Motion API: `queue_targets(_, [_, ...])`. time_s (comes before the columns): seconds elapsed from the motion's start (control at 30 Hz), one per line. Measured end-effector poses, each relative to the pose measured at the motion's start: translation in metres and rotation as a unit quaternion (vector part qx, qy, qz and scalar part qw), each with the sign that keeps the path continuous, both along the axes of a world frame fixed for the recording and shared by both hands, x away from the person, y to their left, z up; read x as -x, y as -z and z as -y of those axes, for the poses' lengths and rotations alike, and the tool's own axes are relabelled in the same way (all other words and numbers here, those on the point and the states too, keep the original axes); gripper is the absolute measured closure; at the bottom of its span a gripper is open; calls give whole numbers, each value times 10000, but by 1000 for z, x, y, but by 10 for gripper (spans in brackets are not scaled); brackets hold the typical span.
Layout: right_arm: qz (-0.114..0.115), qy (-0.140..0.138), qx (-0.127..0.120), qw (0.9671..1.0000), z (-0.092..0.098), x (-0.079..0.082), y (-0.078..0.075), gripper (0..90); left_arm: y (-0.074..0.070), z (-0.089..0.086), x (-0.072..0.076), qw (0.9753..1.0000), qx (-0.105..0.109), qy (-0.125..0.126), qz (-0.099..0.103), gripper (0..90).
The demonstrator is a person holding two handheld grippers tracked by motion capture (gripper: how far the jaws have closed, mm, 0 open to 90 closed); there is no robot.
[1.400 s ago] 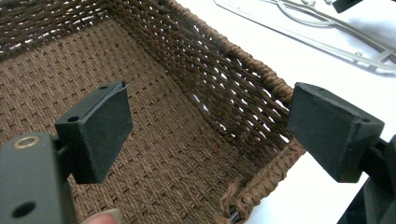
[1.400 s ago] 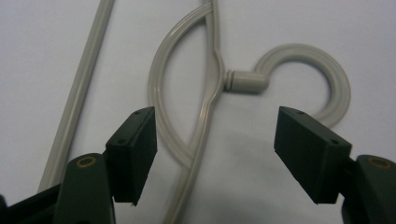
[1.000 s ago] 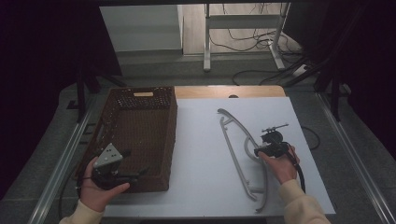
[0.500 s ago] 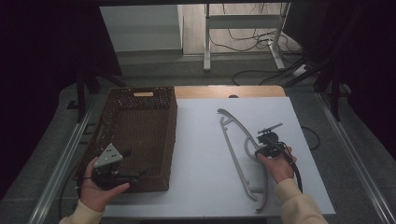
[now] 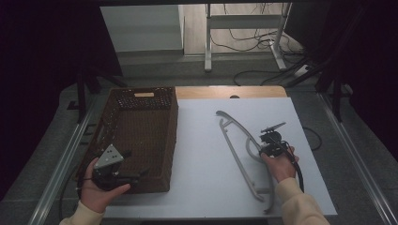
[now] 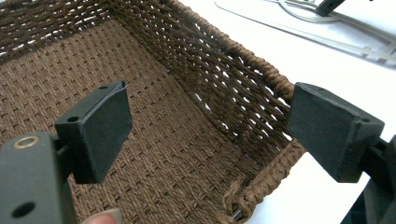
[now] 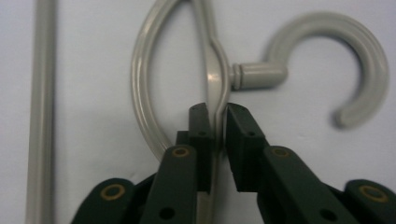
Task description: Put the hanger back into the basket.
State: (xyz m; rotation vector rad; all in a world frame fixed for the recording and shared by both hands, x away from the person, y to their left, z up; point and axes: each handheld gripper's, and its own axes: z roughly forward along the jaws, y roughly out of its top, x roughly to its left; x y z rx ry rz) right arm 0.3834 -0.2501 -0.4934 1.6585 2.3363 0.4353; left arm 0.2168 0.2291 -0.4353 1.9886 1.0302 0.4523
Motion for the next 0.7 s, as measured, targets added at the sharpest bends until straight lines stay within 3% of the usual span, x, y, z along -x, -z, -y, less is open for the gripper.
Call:
queue_targets(0.27, [37, -87, -43, 9999, 6, -1, -2, 826, 0, 0, 0, 10000, -1, 1, -1, 142])
queue_targets(0.4, [220, -216, 65, 9995, 7, 1, -9, 829, 0, 0, 0, 10000, 0, -6, 2, 142])
queue_targets(0.5, [318, -261, -9, 9992, 8, 1, -14, 830, 0, 0, 0, 10000, -3, -3, 8, 142])
queue_targets(0.7, [498, -356, -407, 9973, 16, 3, -30, 830, 1, 0, 0, 10000, 2, -16, 0, 142])
